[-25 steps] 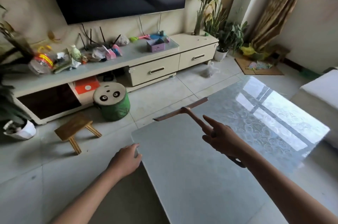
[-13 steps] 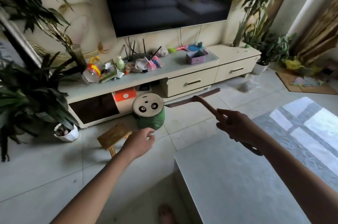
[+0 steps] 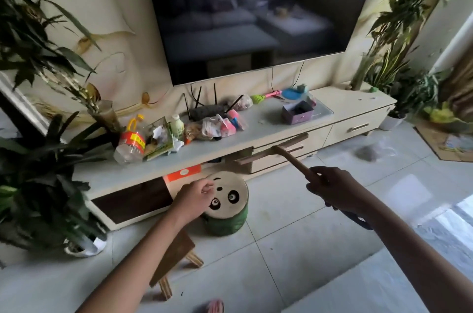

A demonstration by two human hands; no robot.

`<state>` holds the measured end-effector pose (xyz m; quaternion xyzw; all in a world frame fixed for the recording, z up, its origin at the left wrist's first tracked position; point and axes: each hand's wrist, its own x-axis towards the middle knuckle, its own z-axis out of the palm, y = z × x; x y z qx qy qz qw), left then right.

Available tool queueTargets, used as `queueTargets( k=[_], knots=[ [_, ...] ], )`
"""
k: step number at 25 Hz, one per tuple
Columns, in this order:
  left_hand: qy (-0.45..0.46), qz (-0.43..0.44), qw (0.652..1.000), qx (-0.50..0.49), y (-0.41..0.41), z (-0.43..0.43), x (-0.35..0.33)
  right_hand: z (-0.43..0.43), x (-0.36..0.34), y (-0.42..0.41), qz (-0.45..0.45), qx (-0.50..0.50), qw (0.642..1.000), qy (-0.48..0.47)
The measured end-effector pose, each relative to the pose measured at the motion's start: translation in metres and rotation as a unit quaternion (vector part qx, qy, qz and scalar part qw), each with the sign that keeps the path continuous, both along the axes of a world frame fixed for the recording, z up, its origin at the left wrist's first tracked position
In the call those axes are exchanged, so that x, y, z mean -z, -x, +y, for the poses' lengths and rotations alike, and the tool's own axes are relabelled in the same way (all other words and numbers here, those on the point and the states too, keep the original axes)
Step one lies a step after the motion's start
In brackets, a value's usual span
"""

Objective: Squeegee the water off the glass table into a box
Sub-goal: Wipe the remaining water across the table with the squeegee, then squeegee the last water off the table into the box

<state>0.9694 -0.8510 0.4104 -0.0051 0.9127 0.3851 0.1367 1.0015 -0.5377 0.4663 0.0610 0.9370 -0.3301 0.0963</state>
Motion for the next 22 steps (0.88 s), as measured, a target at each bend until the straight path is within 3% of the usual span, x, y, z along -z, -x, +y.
queueTargets(
  k=[7, 16, 22],
  knots=[
    [-0.028, -0.014, 0.995, 0.095, 0.195, 0.016, 0.015, 0.005, 0.009, 0.116, -0.015, 0.091, 0.996, -0.017],
    [-0.047, -0.094, 0.976, 0.190, 0.362, 0.149, 0.030, 0.102, 0.019, 0.193, -0.054, 0.197, 0.978, -0.030],
    [-0.091, -0.165, 0.972, 0.143, 0.436, 0.253, 0.043, 0.198, 0.045, 0.271, -0.073, 0.189, 0.977, -0.065]
  ],
)
